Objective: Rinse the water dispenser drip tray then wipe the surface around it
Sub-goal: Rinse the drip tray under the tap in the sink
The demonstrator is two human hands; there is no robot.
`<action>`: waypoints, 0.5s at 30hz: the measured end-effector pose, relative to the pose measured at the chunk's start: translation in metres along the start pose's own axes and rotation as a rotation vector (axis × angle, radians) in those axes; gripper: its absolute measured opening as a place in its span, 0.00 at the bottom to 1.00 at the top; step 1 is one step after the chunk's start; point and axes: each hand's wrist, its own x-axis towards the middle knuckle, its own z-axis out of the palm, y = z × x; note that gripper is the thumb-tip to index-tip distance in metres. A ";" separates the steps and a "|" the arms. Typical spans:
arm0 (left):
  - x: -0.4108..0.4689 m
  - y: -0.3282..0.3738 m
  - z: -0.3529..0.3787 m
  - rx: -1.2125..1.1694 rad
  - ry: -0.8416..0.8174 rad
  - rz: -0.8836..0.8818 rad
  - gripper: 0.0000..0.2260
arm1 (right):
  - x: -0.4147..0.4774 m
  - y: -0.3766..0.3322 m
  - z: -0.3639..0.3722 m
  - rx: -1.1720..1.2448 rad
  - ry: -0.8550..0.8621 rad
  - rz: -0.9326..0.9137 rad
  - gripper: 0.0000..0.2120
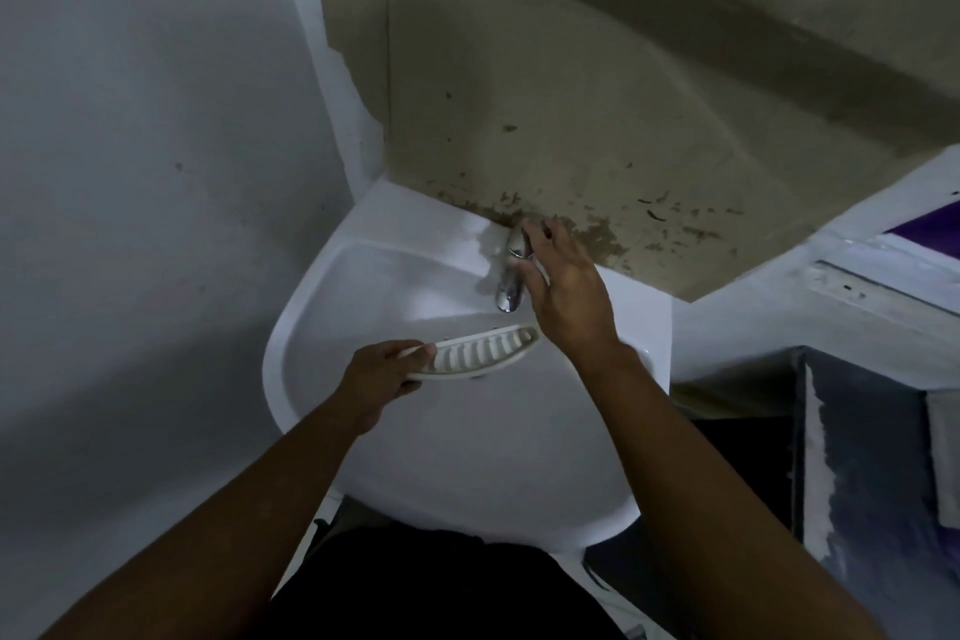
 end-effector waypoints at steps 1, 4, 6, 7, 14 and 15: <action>0.000 0.000 -0.001 -0.015 0.009 -0.001 0.14 | 0.001 0.000 0.000 0.018 -0.011 0.008 0.22; 0.000 0.001 -0.001 -0.050 0.023 -0.003 0.14 | -0.001 0.000 0.001 0.071 -0.020 0.014 0.23; 0.000 0.003 -0.001 -0.062 0.037 -0.005 0.13 | -0.002 -0.003 0.000 0.104 -0.003 0.016 0.22; -0.001 0.004 0.000 -0.066 0.041 -0.006 0.13 | -0.002 -0.005 -0.001 0.121 0.002 0.024 0.22; -0.006 0.001 -0.008 -0.085 0.071 -0.021 0.13 | -0.048 0.004 0.052 0.418 0.190 0.448 0.23; -0.008 0.000 -0.008 -0.091 0.077 -0.036 0.13 | -0.061 0.003 0.065 0.385 0.168 0.435 0.22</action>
